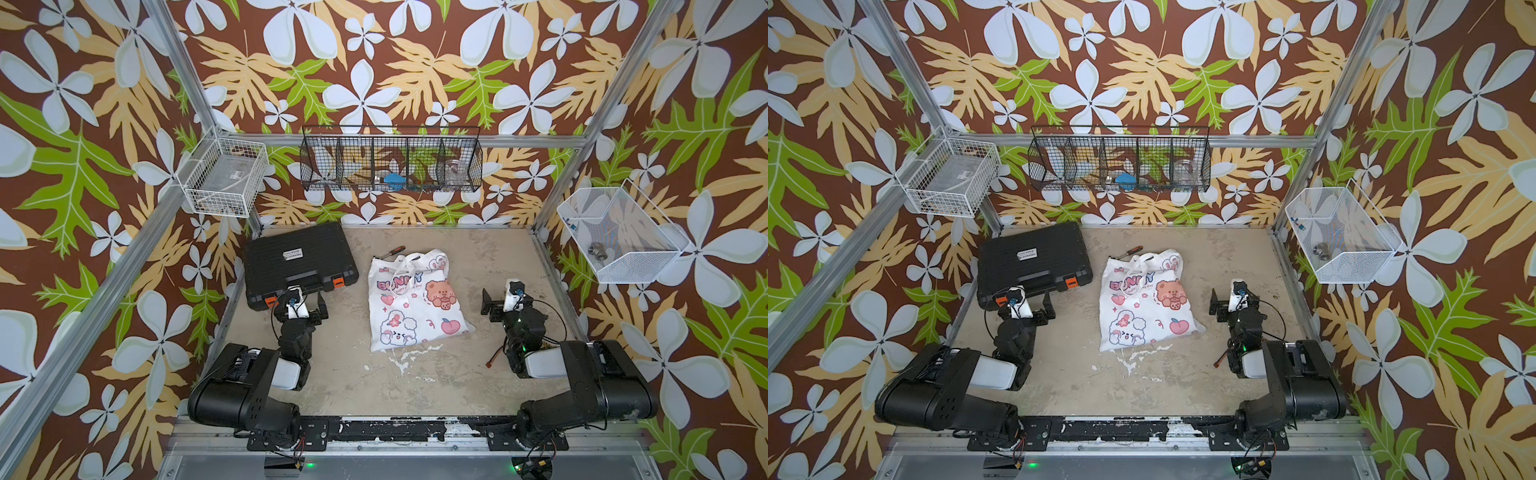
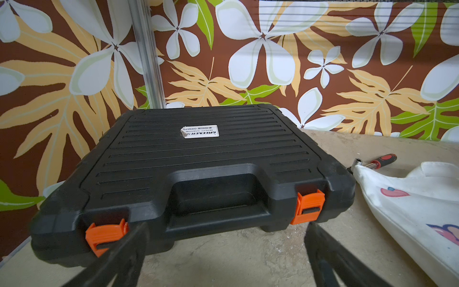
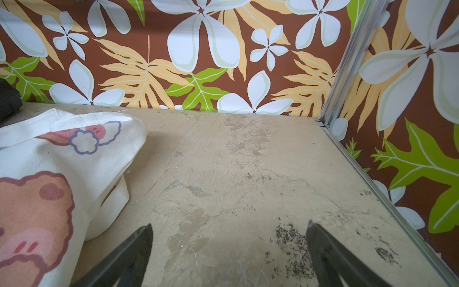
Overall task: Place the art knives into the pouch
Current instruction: Reset both arms
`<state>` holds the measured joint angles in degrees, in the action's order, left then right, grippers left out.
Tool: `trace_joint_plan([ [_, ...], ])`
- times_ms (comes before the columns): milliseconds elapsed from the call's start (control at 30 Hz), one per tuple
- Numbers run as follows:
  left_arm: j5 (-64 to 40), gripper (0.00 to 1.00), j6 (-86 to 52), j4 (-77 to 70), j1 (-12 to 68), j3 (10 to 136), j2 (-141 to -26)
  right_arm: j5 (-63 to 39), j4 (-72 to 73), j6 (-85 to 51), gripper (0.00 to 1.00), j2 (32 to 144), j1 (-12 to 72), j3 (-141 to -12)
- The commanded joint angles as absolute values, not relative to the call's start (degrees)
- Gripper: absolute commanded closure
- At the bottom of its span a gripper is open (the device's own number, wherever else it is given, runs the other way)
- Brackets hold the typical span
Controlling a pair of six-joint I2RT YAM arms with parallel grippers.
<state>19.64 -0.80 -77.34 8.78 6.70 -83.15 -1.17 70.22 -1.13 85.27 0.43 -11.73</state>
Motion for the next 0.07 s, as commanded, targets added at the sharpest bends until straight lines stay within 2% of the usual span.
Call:
trace_joint_plan([
  [0,20.01,0.0,-0.79,-77.92,8.75,6.81,-83.17,-1.05,69.84,-1.34,0.0,85.08,0.39,-11.72],
  [33,20.03,0.0,-0.79,-77.97,8.7,6.84,-83.15,-0.97,69.96,-1.32,0.0,84.99,0.43,-11.61],
])
